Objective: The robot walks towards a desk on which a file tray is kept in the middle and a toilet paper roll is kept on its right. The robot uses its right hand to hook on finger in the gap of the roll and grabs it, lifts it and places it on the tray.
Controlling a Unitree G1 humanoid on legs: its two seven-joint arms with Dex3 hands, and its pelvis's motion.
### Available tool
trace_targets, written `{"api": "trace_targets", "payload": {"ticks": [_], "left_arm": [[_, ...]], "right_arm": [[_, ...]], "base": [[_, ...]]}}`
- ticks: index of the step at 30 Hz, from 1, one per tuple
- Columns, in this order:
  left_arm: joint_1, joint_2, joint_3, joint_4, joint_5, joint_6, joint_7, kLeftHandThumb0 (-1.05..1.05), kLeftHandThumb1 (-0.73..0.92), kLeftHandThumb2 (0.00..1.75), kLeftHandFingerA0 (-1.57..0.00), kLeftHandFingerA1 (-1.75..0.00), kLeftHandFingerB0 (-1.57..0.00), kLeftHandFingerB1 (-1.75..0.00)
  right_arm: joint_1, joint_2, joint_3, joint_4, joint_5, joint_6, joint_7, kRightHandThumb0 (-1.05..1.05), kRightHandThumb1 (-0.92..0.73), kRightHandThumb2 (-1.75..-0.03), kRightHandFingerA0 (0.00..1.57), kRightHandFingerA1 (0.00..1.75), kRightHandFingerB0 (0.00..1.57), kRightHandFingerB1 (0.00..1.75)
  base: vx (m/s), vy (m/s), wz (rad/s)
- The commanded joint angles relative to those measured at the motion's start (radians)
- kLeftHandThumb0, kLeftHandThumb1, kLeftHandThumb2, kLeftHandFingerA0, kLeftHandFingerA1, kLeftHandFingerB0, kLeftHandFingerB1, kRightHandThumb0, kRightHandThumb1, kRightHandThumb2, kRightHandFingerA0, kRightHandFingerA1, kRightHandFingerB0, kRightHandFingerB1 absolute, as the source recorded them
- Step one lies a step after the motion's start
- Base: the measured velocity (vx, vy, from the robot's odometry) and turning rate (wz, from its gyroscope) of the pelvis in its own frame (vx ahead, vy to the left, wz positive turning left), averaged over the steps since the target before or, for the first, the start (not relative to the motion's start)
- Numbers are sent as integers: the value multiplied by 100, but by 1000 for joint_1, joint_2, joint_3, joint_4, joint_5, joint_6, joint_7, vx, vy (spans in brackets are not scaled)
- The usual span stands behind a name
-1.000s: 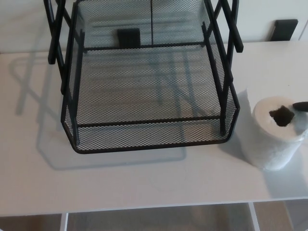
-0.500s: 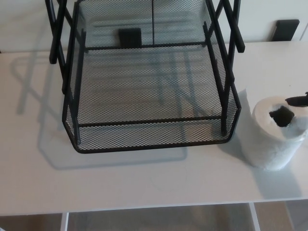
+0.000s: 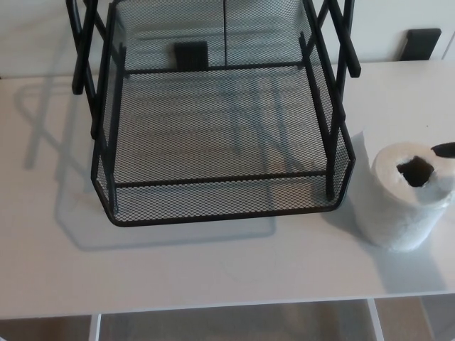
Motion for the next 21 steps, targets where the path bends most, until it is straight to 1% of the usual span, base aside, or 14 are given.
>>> {"api": "trace_targets", "payload": {"ticks": [1, 4, 5, 6, 10, 11, 14, 15, 19, 21], "left_arm": [[-16, 26, -4, 29, 0, 19, 1, -84, 81, 64, -47, -45, -35, -35], [-17, 26, 0, 33, -9, 24, -1, -84, 79, 64, -48, -46, -35, -34], [-19, 25, 2, 33, -11, 28, 3, -85, 64, 101, -44, -57, -30, -48], [-18, 23, 4, 28, -14, 33, 5, -85, 78, 64, -49, -47, -36, -35], [-19, 30, 5, 32, -12, 34, 5, -85, 79, 63, -47, -45, -37, -35], [-15, 38, -9, 30, 4, 25, -1, -89, 81, 64, -49, -48, -36, -35], [-23, 36, -1, 37, -10, 35, -1, -86, 78, 64, -48, -47, -35, -35], [-33, 39, -2, 61, -9, 24, -5, -86, 79, 64, -49, -47, -35, -34], [-34, 47, -12, 71, 4, -3, -10, -87, 80, 65, -50, -48, -35, -35], [-36, 49, -12, 68, 2, 9, -7, -87, 79, 64, -51, -49, -36, -35]], "right_arm": [[13, 5, 7, -4, -16, -19, 6, -41, -54, -59, 19, 41, 10, 23], [16, 8, 13, -9, -21, -9, 6, -42, -55, -59, 19, 39, 9, 22], [17, 9, 19, -7, -24, -10, 7, -45, -55, -59, 21, 39, 9, 22], [17, 9, 21, -6, -26, -13, 8, -45, -55, -59, 22, 39, 10, 22], [26, 19, 26, 3, -30, -34, -4, -43, -55, -59, 20, 39, 10, 22], [24, 22, 30, -13, -34, -16, 2, -43, -56, -59, 19, 38, 8, 22], [22, 26, 31, -17, -36, -19, 2, -44, -56, -59, 19, 39, 9, 22], [18, 31, 38, -21, -42, -11, 0, -44, -56, -59, 21, 39, 9, 22], [10, 46, 48, -8, -44, -4, 4, -46, -56, -59, 21, 40, 8, 22], [2, 61, 67, -7, -55, 16, 4, -45, -55, -59, 20, 40, 9, 22]], "base": [[0, 0, 0], [0, 0, 0], [0, 0, 0], [0, 0, 0], [0, 0, 0], [0, 0, 0], [0, 0, 0], [0, 0, 0], [0, 0, 0], [0, 0, 0]]}}
